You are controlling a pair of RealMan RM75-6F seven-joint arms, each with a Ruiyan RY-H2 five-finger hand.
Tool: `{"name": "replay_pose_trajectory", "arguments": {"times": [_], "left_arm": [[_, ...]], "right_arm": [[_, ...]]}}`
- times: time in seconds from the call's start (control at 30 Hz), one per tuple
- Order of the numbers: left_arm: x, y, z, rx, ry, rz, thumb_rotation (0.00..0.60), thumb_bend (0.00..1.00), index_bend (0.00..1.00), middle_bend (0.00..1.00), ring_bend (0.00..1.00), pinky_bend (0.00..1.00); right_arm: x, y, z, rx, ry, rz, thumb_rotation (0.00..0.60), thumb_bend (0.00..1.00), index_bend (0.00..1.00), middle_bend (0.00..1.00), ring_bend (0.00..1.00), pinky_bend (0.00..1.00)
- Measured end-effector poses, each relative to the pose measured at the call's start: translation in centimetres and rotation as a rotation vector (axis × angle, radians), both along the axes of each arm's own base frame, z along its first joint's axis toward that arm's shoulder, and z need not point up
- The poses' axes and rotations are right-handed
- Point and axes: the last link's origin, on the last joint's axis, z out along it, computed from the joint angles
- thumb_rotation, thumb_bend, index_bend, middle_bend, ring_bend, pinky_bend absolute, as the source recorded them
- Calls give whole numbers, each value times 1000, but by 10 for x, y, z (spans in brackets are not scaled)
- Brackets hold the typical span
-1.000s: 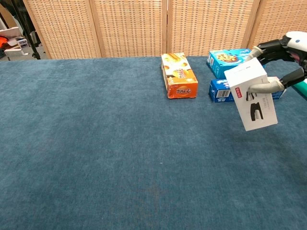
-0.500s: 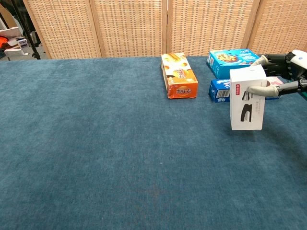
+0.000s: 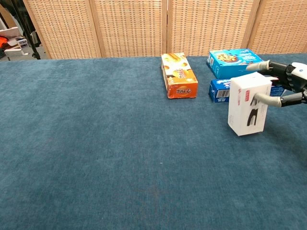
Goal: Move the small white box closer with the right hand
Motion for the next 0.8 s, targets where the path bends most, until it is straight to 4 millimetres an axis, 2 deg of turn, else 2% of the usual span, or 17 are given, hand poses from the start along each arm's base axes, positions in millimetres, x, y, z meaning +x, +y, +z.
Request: {"name": "replay_pose_trajectory", "arguments": {"times": [0.27, 0.5, 0.67, 0.8], "left_arm": [[1, -1, 0, 2, 0, -3, 600, 0, 0, 0, 0, 0], [1, -2, 2, 6, -4, -7, 600, 0, 0, 0, 0, 0], [0, -3, 3, 11, -8, -8, 600, 0, 0, 0, 0, 0], [1, -3, 4, 11, -6, -12, 600, 0, 0, 0, 0, 0]], "right_arm": [[-3, 4, 14, -39, 21, 42, 600, 383, 31, 0, 0, 4], [3, 11, 42, -95, 106, 137, 600, 327, 0, 0, 0, 0], [10, 16, 61, -143, 267, 211, 600, 34, 0, 0, 0, 0], [21, 21, 76, -188, 484, 275, 600, 0, 0, 0, 0, 0]]}}
